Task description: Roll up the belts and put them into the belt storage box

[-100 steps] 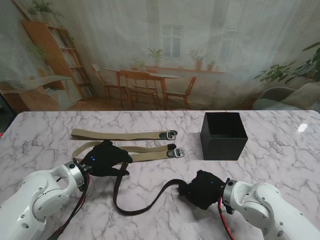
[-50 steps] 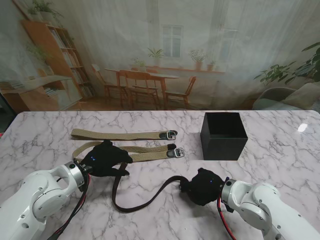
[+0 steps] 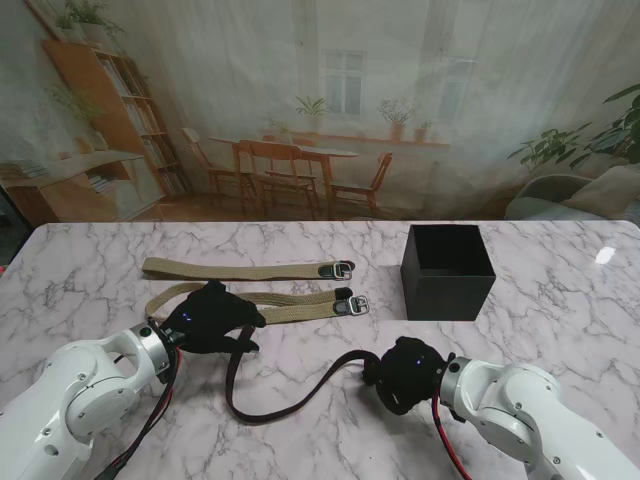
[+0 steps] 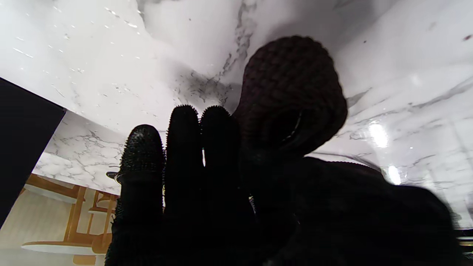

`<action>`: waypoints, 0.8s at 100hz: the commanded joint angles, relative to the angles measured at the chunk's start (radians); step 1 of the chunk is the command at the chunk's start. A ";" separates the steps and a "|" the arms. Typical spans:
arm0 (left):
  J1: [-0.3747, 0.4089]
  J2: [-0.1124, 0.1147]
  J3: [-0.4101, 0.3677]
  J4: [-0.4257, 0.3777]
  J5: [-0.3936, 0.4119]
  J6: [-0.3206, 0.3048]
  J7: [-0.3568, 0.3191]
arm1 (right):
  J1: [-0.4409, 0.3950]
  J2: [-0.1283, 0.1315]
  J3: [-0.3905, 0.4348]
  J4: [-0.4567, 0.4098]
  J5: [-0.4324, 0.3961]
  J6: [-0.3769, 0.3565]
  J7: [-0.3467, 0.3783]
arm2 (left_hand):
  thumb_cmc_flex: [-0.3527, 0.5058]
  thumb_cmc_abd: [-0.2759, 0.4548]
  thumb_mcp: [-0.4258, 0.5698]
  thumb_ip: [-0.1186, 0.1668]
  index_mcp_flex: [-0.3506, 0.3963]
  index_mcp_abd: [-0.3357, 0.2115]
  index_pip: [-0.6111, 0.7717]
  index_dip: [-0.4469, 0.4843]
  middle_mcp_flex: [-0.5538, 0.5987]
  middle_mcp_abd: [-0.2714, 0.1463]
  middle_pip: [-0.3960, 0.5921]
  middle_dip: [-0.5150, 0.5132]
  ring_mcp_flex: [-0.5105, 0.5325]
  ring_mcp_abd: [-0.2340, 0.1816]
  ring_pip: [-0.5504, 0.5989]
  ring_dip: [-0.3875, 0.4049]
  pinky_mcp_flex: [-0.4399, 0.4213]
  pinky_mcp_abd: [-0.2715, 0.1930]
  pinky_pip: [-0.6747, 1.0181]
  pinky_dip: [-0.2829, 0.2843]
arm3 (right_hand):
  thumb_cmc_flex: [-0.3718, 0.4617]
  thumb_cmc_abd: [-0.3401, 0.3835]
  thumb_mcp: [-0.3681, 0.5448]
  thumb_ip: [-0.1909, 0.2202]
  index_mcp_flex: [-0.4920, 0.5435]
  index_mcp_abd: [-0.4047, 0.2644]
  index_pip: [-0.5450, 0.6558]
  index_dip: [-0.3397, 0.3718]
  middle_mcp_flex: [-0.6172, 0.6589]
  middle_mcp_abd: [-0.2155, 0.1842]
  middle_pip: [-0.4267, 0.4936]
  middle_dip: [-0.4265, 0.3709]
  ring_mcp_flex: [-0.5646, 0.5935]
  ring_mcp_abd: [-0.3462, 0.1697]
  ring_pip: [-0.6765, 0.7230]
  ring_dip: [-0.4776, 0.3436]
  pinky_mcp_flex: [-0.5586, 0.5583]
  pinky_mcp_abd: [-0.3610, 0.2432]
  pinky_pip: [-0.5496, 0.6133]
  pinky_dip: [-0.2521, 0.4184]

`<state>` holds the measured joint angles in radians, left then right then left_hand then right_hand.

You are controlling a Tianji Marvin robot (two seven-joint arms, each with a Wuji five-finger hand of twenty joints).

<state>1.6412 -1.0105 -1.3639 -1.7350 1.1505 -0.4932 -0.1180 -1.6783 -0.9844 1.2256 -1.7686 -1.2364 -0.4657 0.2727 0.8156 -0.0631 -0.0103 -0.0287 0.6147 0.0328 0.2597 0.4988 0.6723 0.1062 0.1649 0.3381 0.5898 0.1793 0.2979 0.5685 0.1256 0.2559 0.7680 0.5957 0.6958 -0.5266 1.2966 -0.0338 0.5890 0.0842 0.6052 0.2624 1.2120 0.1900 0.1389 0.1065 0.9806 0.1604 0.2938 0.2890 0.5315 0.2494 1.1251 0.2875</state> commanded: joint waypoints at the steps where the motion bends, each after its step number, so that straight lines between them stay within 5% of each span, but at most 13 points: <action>1: -0.001 0.000 0.004 0.002 -0.002 0.000 -0.017 | -0.006 -0.001 -0.004 -0.002 -0.033 0.008 -0.023 | 0.017 0.041 -0.013 0.016 0.025 0.014 0.009 0.009 0.014 0.008 0.010 0.010 0.015 0.014 -0.010 0.012 -0.018 0.043 -0.024 0.007 | -0.017 0.023 -0.015 -0.028 0.070 0.104 0.096 0.002 0.007 -0.061 -0.012 -0.002 0.067 -0.038 0.059 0.023 0.028 0.022 0.048 0.019; 10: -0.002 0.000 0.004 0.002 -0.002 -0.001 -0.017 | -0.007 0.000 -0.009 0.001 -0.065 0.026 -0.041 | 0.018 0.041 -0.012 0.016 0.026 0.016 0.010 0.009 0.014 0.009 0.011 0.010 0.016 0.015 -0.010 0.012 -0.017 0.042 -0.024 0.006 | -0.090 0.001 -0.067 -0.066 0.072 0.116 0.136 -0.053 0.063 -0.120 0.005 0.003 0.126 -0.089 0.081 0.049 0.065 -0.015 0.086 0.028; 22: -0.003 0.000 0.006 0.003 -0.003 -0.001 -0.018 | -0.010 0.000 -0.011 -0.004 -0.080 0.048 -0.024 | 0.017 0.039 -0.013 0.016 0.026 0.016 0.010 0.009 0.013 0.009 0.010 0.010 0.014 0.015 -0.010 0.012 -0.017 0.042 -0.024 0.006 | -0.130 -0.050 -0.060 -0.089 0.073 0.131 0.156 -0.039 0.105 -0.179 0.014 0.005 0.161 -0.147 0.079 0.044 0.100 -0.061 0.109 0.027; 33: -0.005 0.001 0.008 0.004 -0.005 0.000 -0.022 | -0.013 0.000 -0.009 -0.017 -0.072 0.068 0.024 | 0.018 0.040 -0.012 0.016 0.026 0.015 0.010 0.009 0.013 0.008 0.010 0.010 0.015 0.014 -0.010 0.012 -0.017 0.042 -0.024 0.006 | -0.204 0.000 -0.025 -0.022 0.034 0.154 0.124 -0.012 0.080 -0.174 0.007 0.004 0.144 -0.144 0.063 0.032 0.086 -0.060 0.106 0.020; 45: -0.006 0.001 0.011 0.004 -0.006 0.000 -0.024 | -0.008 0.000 -0.009 -0.022 -0.037 0.079 0.072 | 0.017 0.040 -0.013 0.016 0.026 0.015 0.010 0.009 0.014 0.008 0.011 0.010 0.016 0.014 -0.010 0.012 -0.017 0.043 -0.024 0.006 | -0.307 0.089 -0.078 -0.004 0.013 0.166 0.104 -0.004 0.060 -0.153 0.002 0.001 0.124 -0.124 0.053 0.026 0.062 -0.053 0.103 0.022; 68: -0.005 0.001 0.012 0.004 -0.008 0.003 -0.029 | 0.013 0.004 -0.016 -0.019 0.023 0.083 0.154 | 0.019 0.041 -0.012 0.016 0.027 0.016 0.010 0.009 0.014 0.009 0.011 0.010 0.015 0.014 -0.010 0.012 -0.018 0.042 -0.024 0.007 | -0.216 0.151 -0.112 0.005 -0.081 0.145 0.054 -0.001 -0.025 -0.116 -0.020 -0.003 0.057 -0.095 0.032 0.026 -0.009 -0.037 0.075 0.025; 80: -0.004 0.001 0.011 0.003 -0.009 0.003 -0.031 | 0.013 0.007 -0.013 -0.035 0.023 0.074 0.184 | 0.018 0.041 -0.012 0.016 0.026 0.015 0.010 0.009 0.014 0.008 0.011 0.010 0.016 0.014 -0.010 0.012 -0.018 0.042 -0.024 0.006 | -0.132 0.070 0.019 0.016 -0.115 0.152 0.046 0.007 -0.060 -0.109 -0.035 -0.007 0.037 -0.100 0.018 0.024 -0.021 -0.042 0.063 0.031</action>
<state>1.6361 -1.0098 -1.3552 -1.7329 1.1451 -0.4924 -0.1320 -1.6657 -0.9820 1.2091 -1.7868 -1.2102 -0.3853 0.4372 0.8156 -0.0631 -0.0103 -0.0287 0.6147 0.0329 0.2597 0.4988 0.6723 0.1062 0.1649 0.3381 0.5898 0.1793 0.2979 0.5687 0.1256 0.2632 0.7680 0.5957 0.5157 -0.4080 1.2273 -0.0455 0.4917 0.1405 0.6200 0.2366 1.2186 0.0861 0.1716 0.1069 1.0252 0.0766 0.3118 0.3209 0.5193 0.1989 1.1976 0.3036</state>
